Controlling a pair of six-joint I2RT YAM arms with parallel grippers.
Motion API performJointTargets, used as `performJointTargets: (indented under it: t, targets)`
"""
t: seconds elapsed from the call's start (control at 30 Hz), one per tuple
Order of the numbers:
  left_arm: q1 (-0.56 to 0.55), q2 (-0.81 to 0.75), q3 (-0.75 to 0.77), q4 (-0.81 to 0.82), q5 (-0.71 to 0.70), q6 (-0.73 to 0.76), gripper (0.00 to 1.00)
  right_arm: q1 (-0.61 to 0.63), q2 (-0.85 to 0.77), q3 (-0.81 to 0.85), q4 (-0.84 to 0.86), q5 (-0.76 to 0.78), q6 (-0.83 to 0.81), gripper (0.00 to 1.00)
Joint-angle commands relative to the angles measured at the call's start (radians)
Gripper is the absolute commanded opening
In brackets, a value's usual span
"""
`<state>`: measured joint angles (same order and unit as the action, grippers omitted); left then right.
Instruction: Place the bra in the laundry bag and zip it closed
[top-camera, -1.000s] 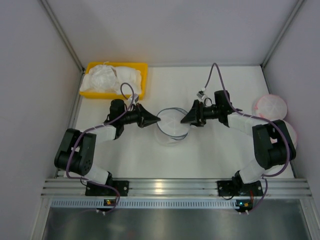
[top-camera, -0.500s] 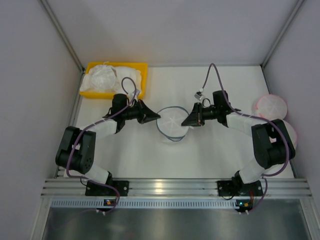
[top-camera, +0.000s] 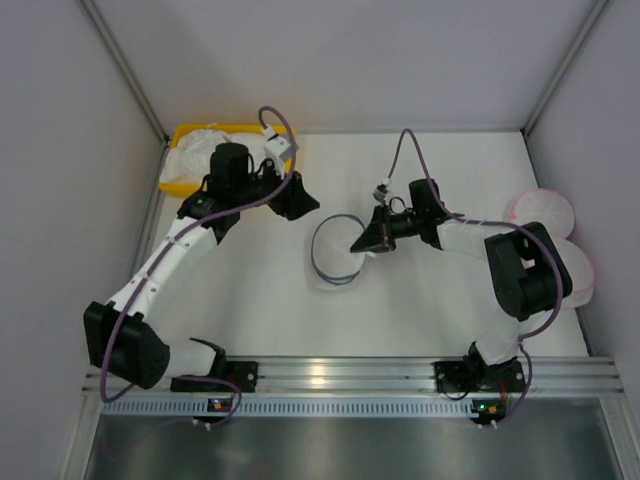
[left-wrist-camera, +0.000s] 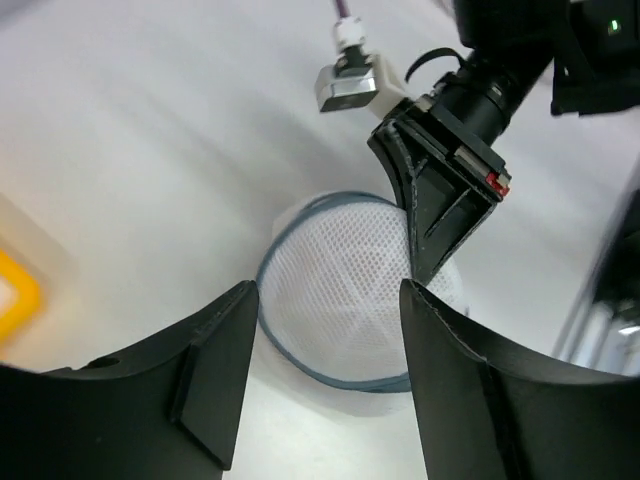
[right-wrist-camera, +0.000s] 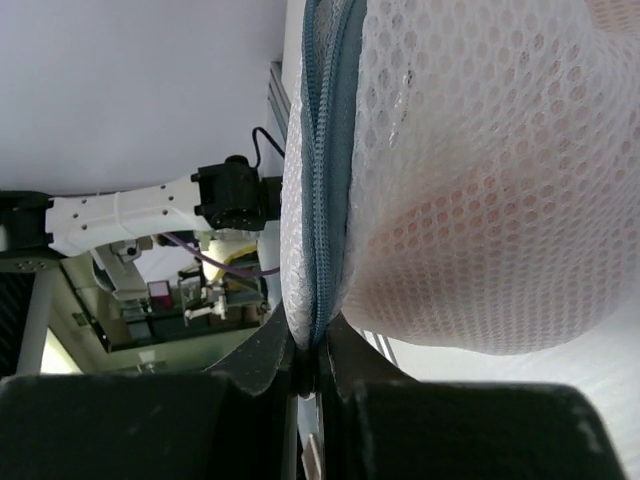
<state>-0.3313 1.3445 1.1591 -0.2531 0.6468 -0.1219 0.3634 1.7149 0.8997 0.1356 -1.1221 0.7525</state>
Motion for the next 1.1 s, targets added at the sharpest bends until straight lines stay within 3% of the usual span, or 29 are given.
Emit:
performJointTargets:
  t: [0.0, 0.17, 0.3, 0.4, 0.57, 1.07]
  targets:
    - [-0.174, -0.064, 0.1, -0.36, -0.16, 0.643, 0.64, 0.042, 0.021, 0.045, 0.136, -0.021, 0.111, 0.0]
    - [-0.46, -0.024, 0.172, -0.508, -0.407, 0.924, 0.58, 0.057, 0.055, 0.065, 0.137, -0.016, 0.153, 0.0]
    - [-0.711, 0.09, 0.263, -0.665, -0.559, 1.031, 0.55, 0.058, 0.069, 0.051, 0.183, -0.024, 0.208, 0.0]
    - [-0.829, 0.192, 0.338, -0.73, -0.636, 1.085, 0.54, 0.065, 0.081, 0.044, 0.225, -0.033, 0.249, 0.0]
    - [-0.9, 0.363, 0.479, -0.847, -0.697, 1.127, 0.51, 0.072, 0.097, 0.053, 0.231, -0.041, 0.258, 0.0]
    - [-0.904, 0.58, 0.54, -0.905, -0.874, 1.162, 0.48, 0.088, 0.092, 0.039, 0.223, -0.036, 0.266, 0.0]
